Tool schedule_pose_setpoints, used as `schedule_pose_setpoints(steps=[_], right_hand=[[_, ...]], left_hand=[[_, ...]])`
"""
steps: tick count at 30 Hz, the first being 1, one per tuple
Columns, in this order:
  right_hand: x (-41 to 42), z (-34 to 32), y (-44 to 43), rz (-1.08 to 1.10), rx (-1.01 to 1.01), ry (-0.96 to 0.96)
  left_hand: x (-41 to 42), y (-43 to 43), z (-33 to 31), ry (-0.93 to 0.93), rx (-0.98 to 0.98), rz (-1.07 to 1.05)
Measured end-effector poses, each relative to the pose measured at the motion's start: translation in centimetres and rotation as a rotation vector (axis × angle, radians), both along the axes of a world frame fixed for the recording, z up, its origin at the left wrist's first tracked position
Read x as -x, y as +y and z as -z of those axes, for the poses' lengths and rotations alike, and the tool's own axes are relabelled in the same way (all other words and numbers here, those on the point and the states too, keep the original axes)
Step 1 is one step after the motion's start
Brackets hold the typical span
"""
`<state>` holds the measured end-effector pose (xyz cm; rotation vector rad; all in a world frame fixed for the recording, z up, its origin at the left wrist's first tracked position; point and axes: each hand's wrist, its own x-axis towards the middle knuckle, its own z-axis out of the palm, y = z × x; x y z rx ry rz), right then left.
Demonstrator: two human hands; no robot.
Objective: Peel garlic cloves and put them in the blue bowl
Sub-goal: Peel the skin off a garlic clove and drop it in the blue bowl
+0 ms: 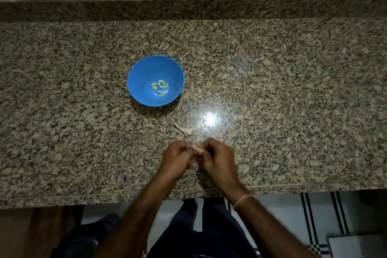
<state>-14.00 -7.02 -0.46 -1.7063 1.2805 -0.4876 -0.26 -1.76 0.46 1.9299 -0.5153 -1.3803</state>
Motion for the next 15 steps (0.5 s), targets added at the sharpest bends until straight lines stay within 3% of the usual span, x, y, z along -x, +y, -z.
schedule_pose_setpoints(steps=[2, 3, 4, 5, 7, 9, 10, 11, 15], right_hand=[[0.4, 0.5, -0.2, -0.125, 0.26, 0.043], [0.5, 0.7, -0.2, -0.151, 0.279, 0.054], [0.3, 0.5, -0.3, -0.139, 0.218, 0.046], [0.1, 0.0, -0.6, -0.082, 0.062, 0.02], [-0.4, -1.3, -1.5, 0.104, -0.483, -0.12], [-0.6, -1.8, -2.0, 0.257, -0.947, -0.278], [-0.5, -1.7, -2.1, 0.273, -0.995, -0.29], [-0.4, -1.3, -2.1, 0.229, -0.913, -0.257], [-0.2, -0.5, -1.3, -0.154, 0.003, 0.093]], left_hand=[[-0.3, -0.2, -0.4, 0.256, -0.132, -0.064], [-0.2, -0.2, -0.4, 0.26, -0.129, -0.061], [0.0, -0.1, -0.4, 0.145, -0.074, -0.016], [0.3, 0.0, -0.2, -0.074, 0.023, 0.068], [0.6, 0.7, 0.5, -0.506, 0.245, 0.233], [0.4, 1.0, 1.0, -0.673, 0.366, 0.335], [0.3, 1.2, 1.3, -0.677, 0.379, 0.359], [0.4, 1.2, 1.5, -0.614, 0.351, 0.35], [0.0, -0.3, 0.5, 0.111, 0.002, 0.057]])
